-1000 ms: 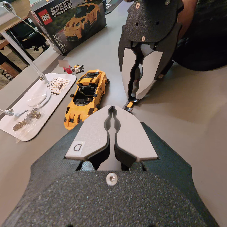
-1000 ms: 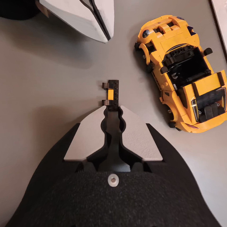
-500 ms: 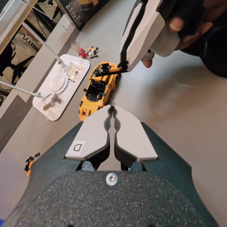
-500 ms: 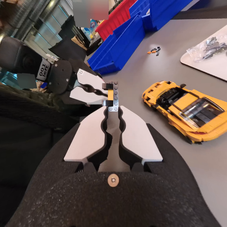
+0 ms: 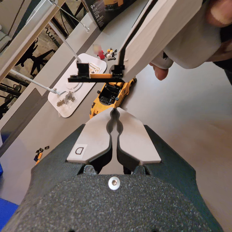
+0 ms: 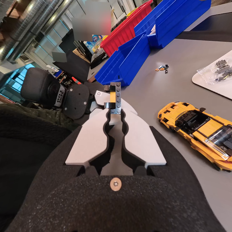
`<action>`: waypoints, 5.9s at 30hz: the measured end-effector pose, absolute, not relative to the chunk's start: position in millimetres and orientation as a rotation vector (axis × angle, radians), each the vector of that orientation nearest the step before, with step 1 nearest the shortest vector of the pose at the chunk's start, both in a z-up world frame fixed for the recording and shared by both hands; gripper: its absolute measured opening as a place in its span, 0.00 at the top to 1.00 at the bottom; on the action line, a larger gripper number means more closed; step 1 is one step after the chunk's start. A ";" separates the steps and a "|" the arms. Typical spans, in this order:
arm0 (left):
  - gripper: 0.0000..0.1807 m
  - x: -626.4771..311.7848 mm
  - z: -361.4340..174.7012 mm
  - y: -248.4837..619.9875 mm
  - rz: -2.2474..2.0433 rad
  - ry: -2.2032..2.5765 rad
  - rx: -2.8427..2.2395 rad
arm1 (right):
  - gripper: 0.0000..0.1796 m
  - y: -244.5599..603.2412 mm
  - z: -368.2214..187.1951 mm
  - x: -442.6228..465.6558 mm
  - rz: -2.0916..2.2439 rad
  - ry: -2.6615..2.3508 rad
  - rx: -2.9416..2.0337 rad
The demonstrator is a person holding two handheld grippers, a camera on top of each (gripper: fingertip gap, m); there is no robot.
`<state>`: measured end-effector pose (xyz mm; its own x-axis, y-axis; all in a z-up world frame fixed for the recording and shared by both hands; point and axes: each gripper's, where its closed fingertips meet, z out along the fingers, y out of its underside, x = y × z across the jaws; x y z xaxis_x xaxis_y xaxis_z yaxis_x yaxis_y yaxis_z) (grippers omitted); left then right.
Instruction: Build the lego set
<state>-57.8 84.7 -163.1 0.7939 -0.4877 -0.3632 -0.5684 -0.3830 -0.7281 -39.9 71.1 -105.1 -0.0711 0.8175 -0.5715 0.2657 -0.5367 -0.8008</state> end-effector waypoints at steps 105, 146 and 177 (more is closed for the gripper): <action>1.00 -0.7 -174.9 36.6 -0.161 1.191 -2.004 | 0.92 25.0 -101.0 19.6 1.409 -2.389 -0.845; 1.00 -30.9 -164.3 65.7 -0.400 0.811 -2.039 | 0.92 89.9 -122.6 -11.9 0.947 -1.828 -1.274; 0.91 -10.1 -177.4 41.7 -0.420 1.234 -1.764 | 0.92 51.5 -171.5 13.6 0.898 -2.106 -1.315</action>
<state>-10.1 41.7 -177.4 0.4406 -0.8720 -0.2131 -0.5608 -0.0820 -0.8239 13.6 51.5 -171.5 -0.4114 0.9091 0.0652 0.5821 0.3171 -0.7487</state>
